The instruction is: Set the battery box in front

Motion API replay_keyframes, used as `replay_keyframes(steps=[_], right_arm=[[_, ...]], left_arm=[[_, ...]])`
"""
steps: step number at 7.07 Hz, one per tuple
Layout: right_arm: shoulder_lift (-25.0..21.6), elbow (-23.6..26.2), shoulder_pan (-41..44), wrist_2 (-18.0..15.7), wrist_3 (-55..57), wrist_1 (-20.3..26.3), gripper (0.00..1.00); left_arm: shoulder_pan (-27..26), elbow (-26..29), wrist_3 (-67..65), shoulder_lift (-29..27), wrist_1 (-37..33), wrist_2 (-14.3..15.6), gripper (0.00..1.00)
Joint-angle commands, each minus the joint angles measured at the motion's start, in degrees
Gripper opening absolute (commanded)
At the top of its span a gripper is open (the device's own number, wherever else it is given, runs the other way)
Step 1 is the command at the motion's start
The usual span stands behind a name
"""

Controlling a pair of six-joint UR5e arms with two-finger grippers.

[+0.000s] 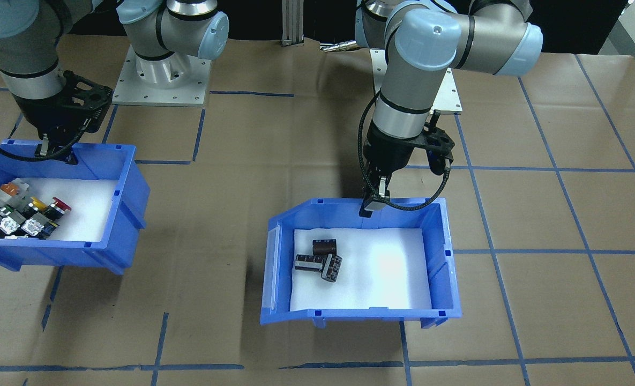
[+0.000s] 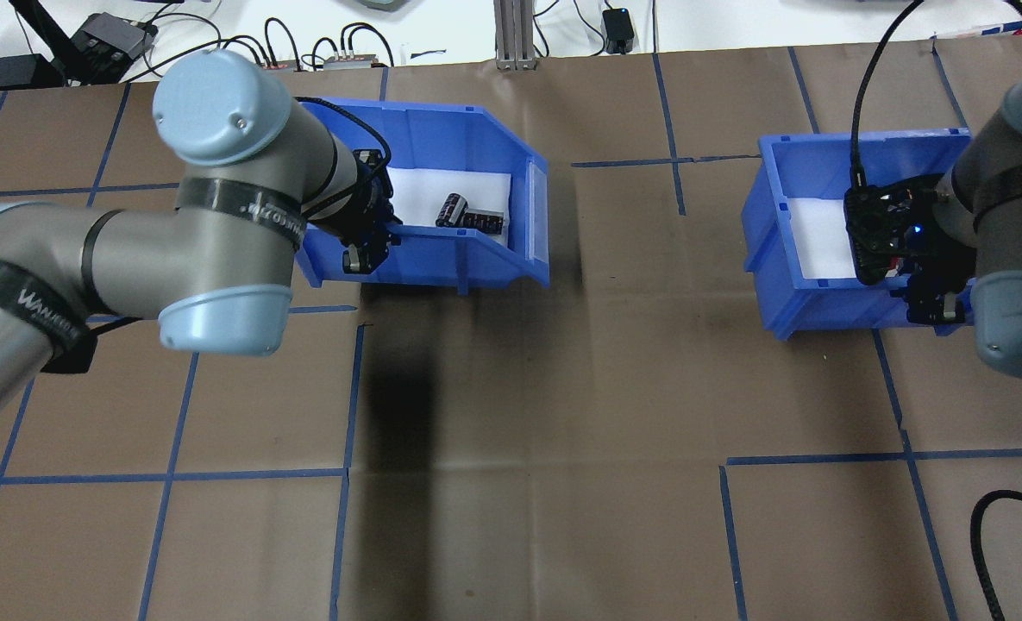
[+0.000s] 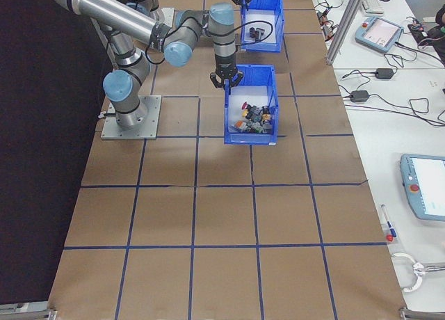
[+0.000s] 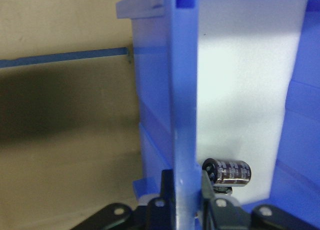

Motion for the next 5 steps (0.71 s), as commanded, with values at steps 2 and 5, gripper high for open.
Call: replay_keyframes(steps=[2, 5], right_arm=[[-0.06, 0.08, 0.04, -0.02, -0.09, 0.09, 0.0], [-0.14, 0.17, 0.13, 0.07, 0.0, 0.18, 0.0]], left_arm=[[-4.12, 6.45, -4.9, -11.4, 8.63, -4.41, 0.0], [-4.84, 9.19, -8.14, -16.87, 17.35, -4.42, 0.0]])
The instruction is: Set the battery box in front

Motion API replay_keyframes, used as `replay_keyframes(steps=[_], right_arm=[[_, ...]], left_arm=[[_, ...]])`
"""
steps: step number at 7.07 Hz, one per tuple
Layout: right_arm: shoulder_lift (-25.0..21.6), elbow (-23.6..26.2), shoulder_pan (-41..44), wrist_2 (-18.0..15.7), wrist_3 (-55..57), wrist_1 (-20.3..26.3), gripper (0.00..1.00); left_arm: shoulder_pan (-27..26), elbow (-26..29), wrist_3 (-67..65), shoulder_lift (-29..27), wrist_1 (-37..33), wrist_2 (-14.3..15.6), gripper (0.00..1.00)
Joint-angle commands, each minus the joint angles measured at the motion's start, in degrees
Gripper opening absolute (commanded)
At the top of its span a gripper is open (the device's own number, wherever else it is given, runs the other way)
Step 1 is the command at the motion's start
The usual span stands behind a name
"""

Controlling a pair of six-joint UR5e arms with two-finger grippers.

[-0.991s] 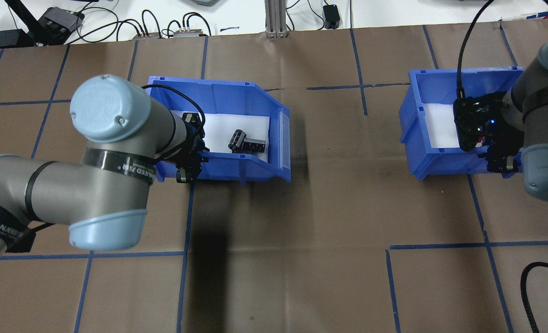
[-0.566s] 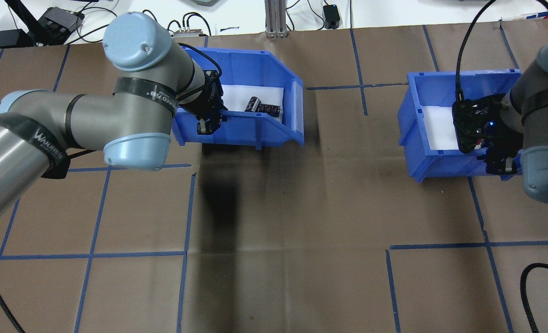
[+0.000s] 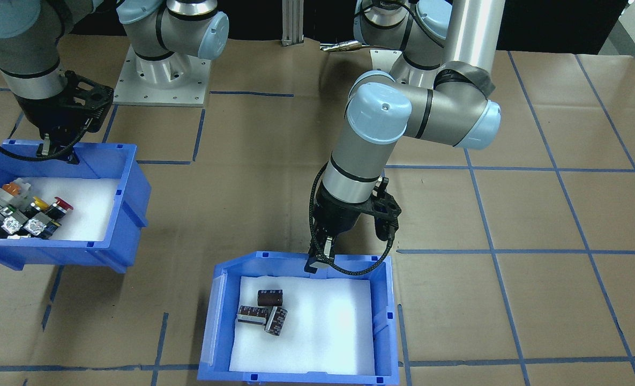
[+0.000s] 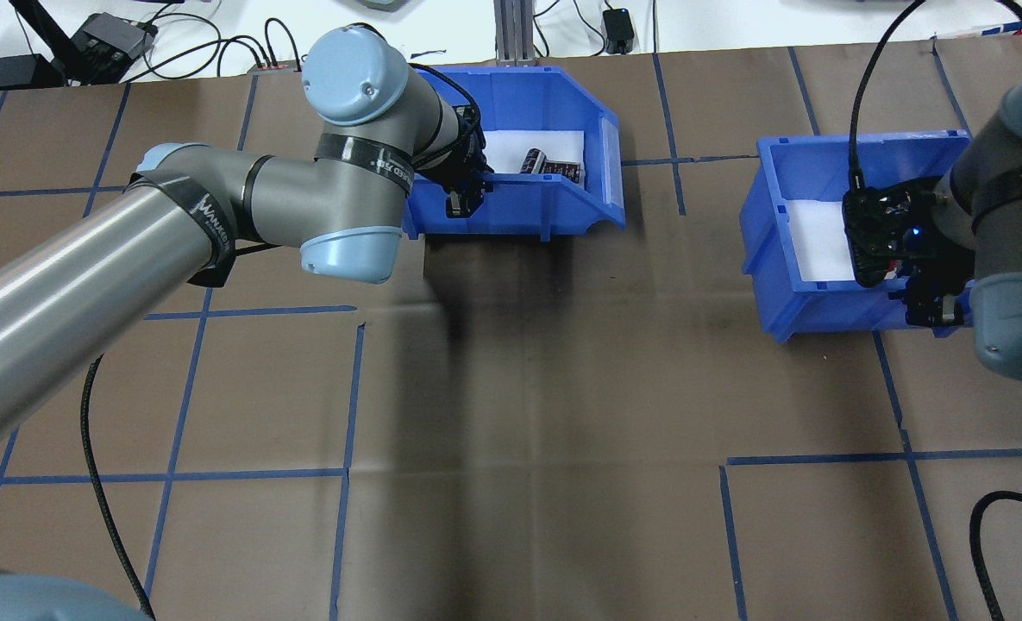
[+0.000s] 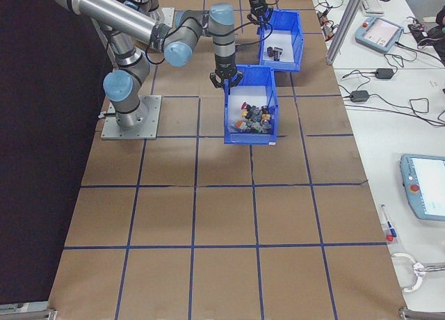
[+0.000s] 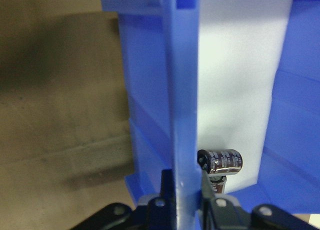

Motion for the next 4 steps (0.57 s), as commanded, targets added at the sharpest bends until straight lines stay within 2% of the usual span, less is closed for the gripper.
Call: replay_keyframes(steps=[1, 4], right_arm=[[-0.27, 0.81, 0.03, -0.18, 0.07, 0.06, 0.0], [-6.42, 7.48, 0.38, -0.09, 0.6, 0.06, 0.0]], left_arm=[[-1.06, 0.14, -3.15, -2.0, 3.98, -1.51, 0.01], [-1.86, -1.53, -6.5, -0.95, 3.81, -1.61, 0.03]])
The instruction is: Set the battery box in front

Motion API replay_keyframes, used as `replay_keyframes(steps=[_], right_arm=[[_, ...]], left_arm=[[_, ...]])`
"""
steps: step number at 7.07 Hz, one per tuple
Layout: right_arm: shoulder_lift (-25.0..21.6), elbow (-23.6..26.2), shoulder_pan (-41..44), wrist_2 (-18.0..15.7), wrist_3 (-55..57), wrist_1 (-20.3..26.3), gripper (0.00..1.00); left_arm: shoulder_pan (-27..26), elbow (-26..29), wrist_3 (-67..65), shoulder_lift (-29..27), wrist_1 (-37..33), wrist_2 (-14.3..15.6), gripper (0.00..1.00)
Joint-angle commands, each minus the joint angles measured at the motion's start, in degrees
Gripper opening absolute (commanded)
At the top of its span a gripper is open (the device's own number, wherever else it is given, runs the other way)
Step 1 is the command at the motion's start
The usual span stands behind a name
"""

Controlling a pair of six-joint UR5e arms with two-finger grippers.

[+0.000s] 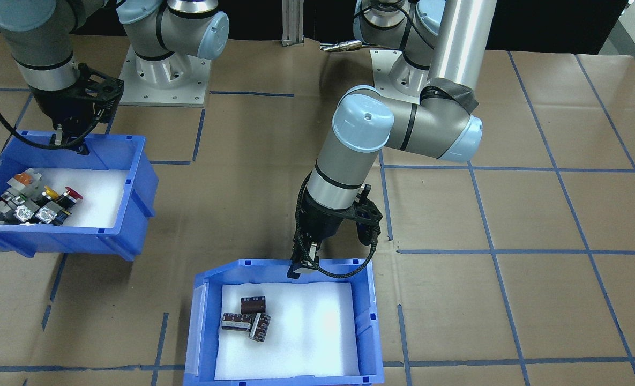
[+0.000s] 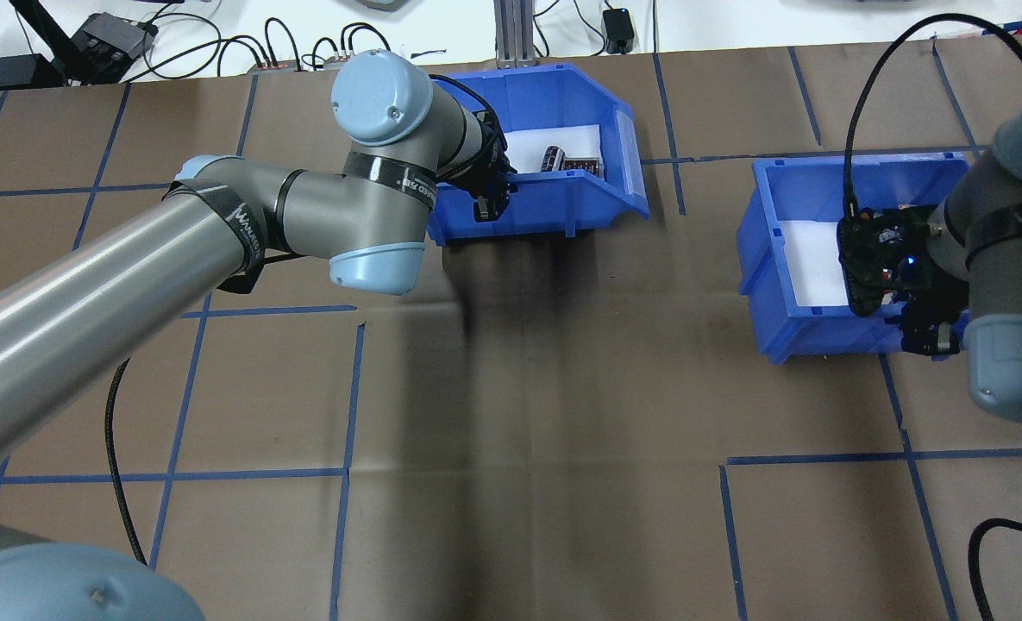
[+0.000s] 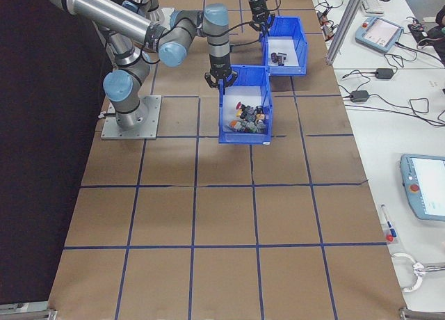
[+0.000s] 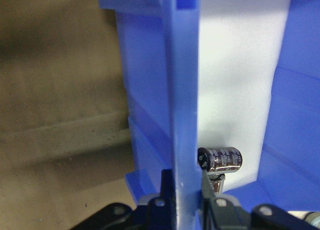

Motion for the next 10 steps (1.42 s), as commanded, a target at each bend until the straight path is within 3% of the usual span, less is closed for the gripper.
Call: replay_keyframes(steps=[1, 2, 3, 4, 5, 7, 8, 10], right_arm=[[-3.77, 5.36, 0.52, 0.46, 0.21, 0.04, 0.0], [-5.52, 7.91, 1.48, 0.64, 0.55, -0.4, 0.0], [-6.59, 8.72, 3.92, 0.64, 1.95, -0.49, 0.0], [-6.42, 8.73, 7.34, 0.64, 5.18, -0.49, 0.0], [-6.33, 8.73, 11.12, 0.29, 9.22, -0.4, 0.0], [-6.16, 8.9, 17.19, 0.11, 16.25, -0.05, 0.0], [-5.81, 8.9, 20.61, -0.06, 19.33, -0.22, 0.0], [-2.66, 8.03, 28.08, -0.15, 27.41, -1.28, 0.0]], left_arm=[[-0.31, -1.48, -1.32, 0.51, 0.1, -0.21, 0.04], [-0.66, -2.18, -1.93, 0.77, 0.1, -0.04, 0.2], [-0.75, -2.28, -1.85, 1.12, 0.02, -0.03, 0.47], [-0.75, -2.45, -1.85, 1.12, -0.24, -0.12, 0.85], [-0.75, -2.8, -1.94, 1.73, -0.68, 0.14, 0.95], [0.55, -2.89, -1.16, 6.63, -5.13, 0.41, 0.92], [2.3, -2.81, 2.24, 10.32, -11.17, 0.23, 0.91], [8.62, -0.79, 22.99, 17.53, -28.64, 0.23, 0.92]])
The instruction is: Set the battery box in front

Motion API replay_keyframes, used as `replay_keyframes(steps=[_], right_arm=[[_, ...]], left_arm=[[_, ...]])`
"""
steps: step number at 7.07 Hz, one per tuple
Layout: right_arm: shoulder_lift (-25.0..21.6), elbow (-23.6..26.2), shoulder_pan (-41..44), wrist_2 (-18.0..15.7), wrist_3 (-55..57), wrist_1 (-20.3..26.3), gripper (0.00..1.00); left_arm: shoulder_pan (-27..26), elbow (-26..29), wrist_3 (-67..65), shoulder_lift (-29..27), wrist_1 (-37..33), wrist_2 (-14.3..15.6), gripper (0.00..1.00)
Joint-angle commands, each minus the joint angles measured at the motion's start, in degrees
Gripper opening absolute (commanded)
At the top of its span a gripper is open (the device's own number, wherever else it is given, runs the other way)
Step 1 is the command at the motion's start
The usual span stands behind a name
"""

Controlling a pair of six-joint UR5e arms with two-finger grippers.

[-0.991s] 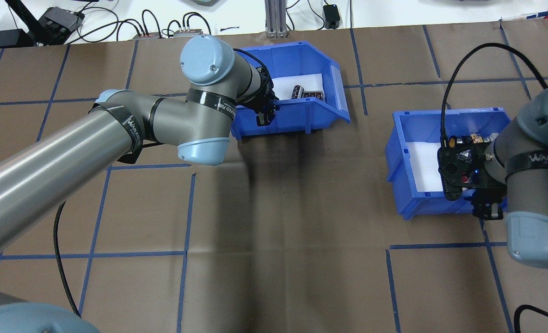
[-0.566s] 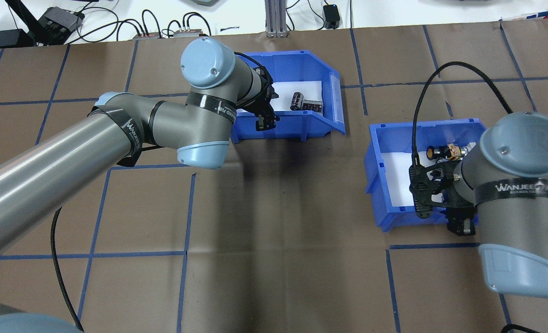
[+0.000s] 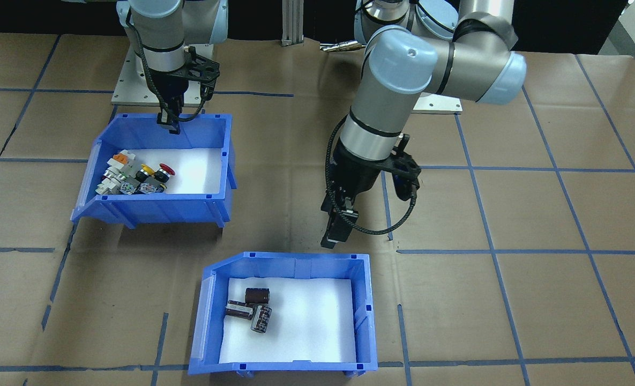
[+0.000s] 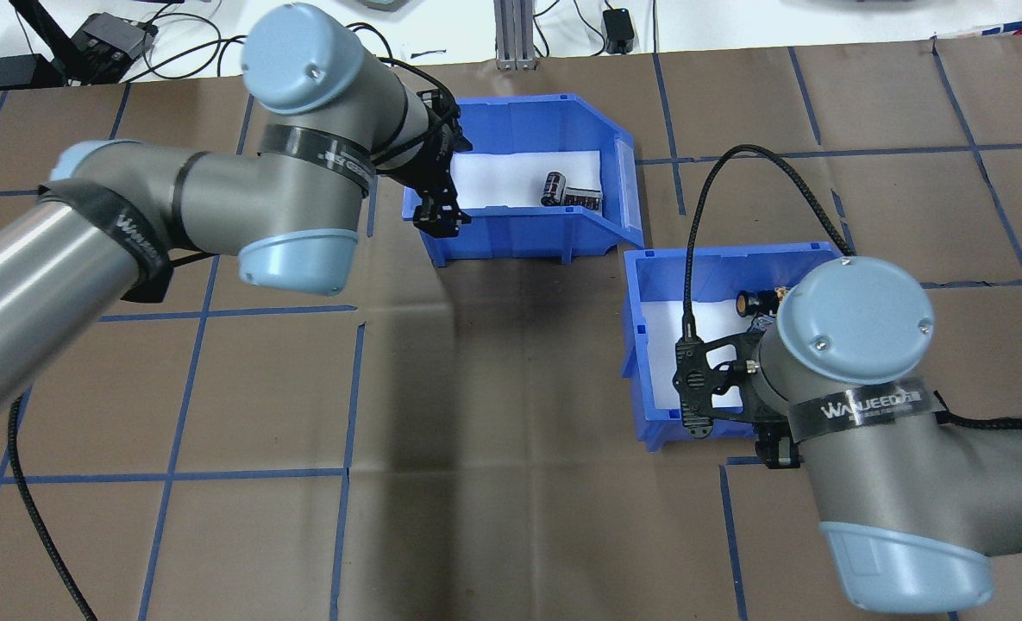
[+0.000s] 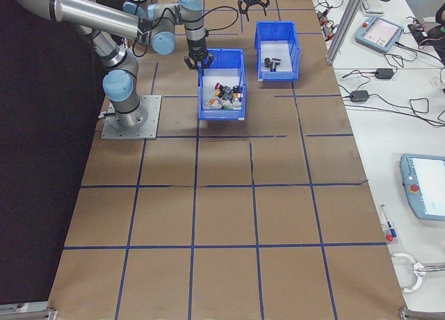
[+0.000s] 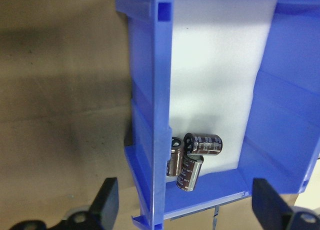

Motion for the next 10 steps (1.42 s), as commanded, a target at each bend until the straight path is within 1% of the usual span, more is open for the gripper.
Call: replay_keyframes(steps=[1, 2, 4, 5, 6, 7, 8, 9, 10], right_arm=[[4.68, -1.99, 8.78, -0.18, 8.85, -2.2, 0.0], [7.58, -3.57, 12.83, -1.05, 13.15, -2.31, 0.0], [14.16, -9.0, 21.44, -3.16, 20.8, -2.31, 0.0], [18.11, -12.16, 25.4, -3.26, 24.14, -2.48, 0.0], [21.46, -15.24, 28.05, -3.26, 26.18, -2.48, 0.0], [22.89, -16.49, 28.59, -3.26, 26.2, -2.14, 0.0], [22.64, -16.24, 28.51, -3.34, 25.33, -1.96, 0.0], [22.72, -16.24, 28.51, -3.08, 25.15, -1.96, 0.0], [22.72, -15.72, 28.51, -2.99, 25.15, -1.96, 0.0]], left_arm=[[6.96, 2.54, 24.62, 6.53, -16.42, 0.24, 0.98], [8.39, 4.73, 34.22, 8.55, -24.4, 0.5, 0.98], [10.23, 9.56, 55.48, 10.32, -37.95, 0.77, 0.99], [10.94, 11.15, 65.59, 11.72, -42.01, 3.81, 0.99], [11.04, 11.6, 78.83, 13.3, -42.66, 9.85, 0.99], [10.95, 11.17, 87.49, 13.67, -42.76, 11.39, 0.99], [10.78, 9.77, 93.41, 13.76, -42.76, 10.79, 0.99], [11.12, 8.37, 99.99, 13.93, -42.76, 8.09, 0.99], [11.56, 8.01, 104.06, 14.72, -42.85, 3.19, 0.99]])
